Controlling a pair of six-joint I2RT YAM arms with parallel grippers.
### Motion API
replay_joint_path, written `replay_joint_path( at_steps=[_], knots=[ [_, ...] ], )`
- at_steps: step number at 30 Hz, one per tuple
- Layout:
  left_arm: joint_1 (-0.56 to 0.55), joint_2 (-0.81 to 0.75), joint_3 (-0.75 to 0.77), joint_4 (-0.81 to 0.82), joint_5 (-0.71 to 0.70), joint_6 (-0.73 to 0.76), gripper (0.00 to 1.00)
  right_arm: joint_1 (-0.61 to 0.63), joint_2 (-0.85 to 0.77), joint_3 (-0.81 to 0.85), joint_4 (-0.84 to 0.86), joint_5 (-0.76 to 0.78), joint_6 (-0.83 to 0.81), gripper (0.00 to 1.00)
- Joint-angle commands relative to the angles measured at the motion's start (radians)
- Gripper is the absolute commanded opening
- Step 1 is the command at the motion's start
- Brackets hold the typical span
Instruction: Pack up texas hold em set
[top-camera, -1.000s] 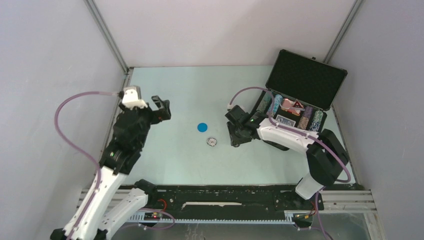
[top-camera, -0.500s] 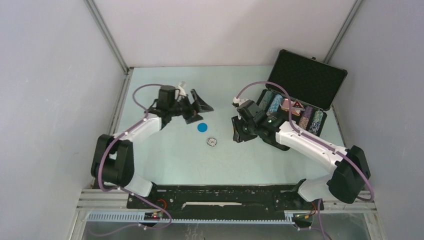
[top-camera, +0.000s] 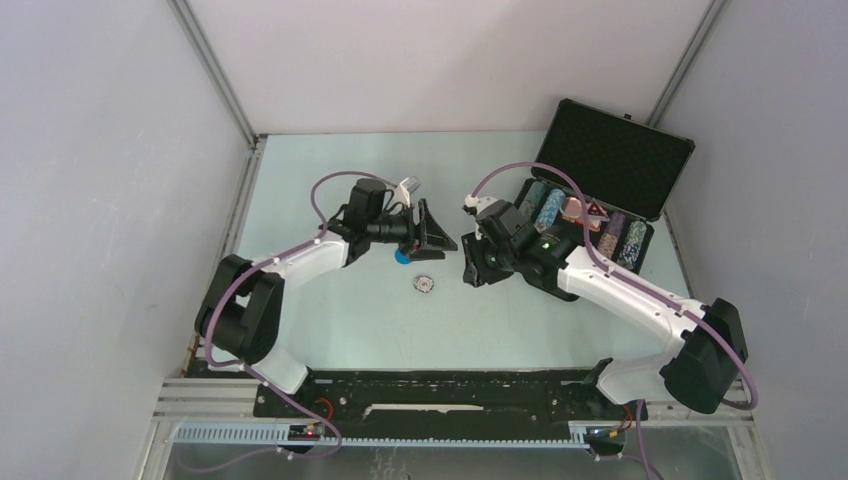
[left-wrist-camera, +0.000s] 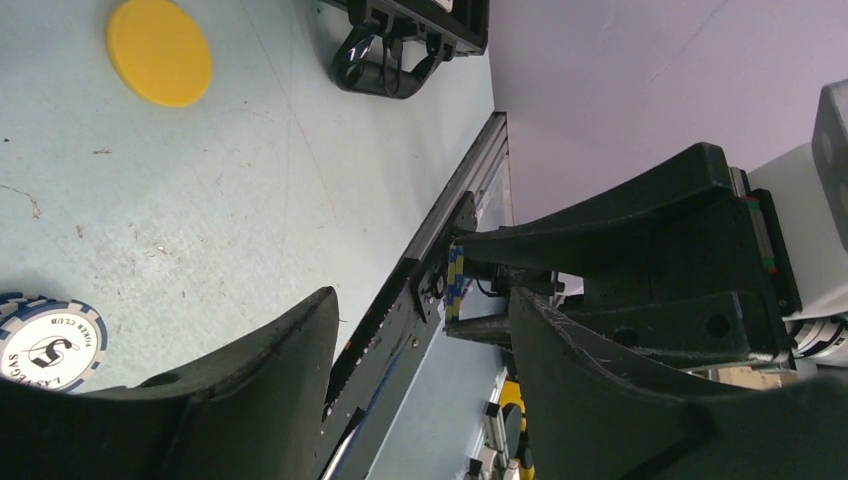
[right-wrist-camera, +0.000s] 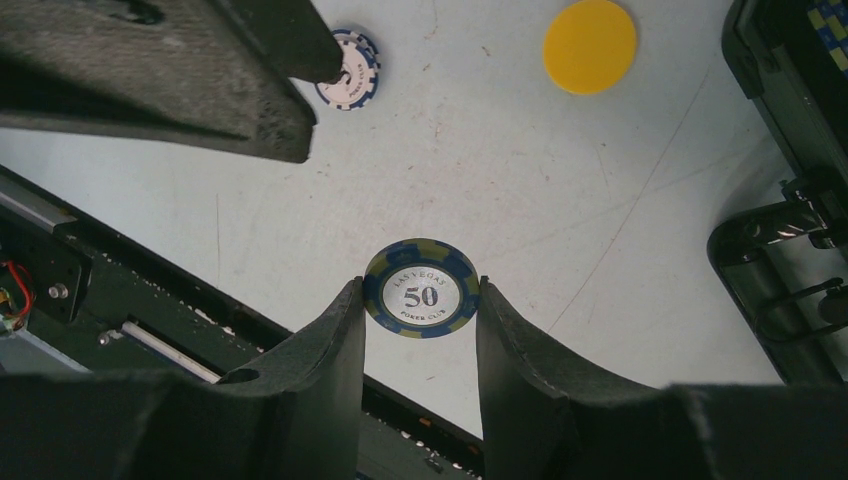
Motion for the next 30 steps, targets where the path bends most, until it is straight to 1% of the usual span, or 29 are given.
replay_joint_path(
  at_steps=[1,9,13,17,22,26,30],
  knots=[
    [-0.026,0.005,-0.006,0.036,0.055,0.001,0.69,0.028,0.004,0.068,-0.008,0.016,-0.021,0.30],
    [-0.061,0.011,-0.001,0.051,0.094,0.009,0.66,0.039,0.023,0.103,-0.012,0.023,-0.029,0.30],
    [-0.082,0.021,0.006,0.051,0.121,0.020,0.62,0.040,0.029,0.110,-0.014,0.022,-0.034,0.30],
    [-0.097,0.030,0.009,0.051,0.130,0.028,0.55,0.044,0.033,0.112,-0.017,0.029,-0.041,0.30],
    [-0.106,0.045,0.017,0.048,0.147,0.034,0.41,0.045,0.039,0.112,-0.020,0.038,-0.048,0.30],
    [-0.119,0.044,0.024,0.033,0.152,0.052,0.37,0.048,0.043,0.112,-0.023,0.042,-0.050,0.30],
    [-0.122,0.041,0.027,0.033,0.155,0.054,0.29,0.051,0.043,0.112,-0.026,0.047,-0.049,0.30]
  ],
)
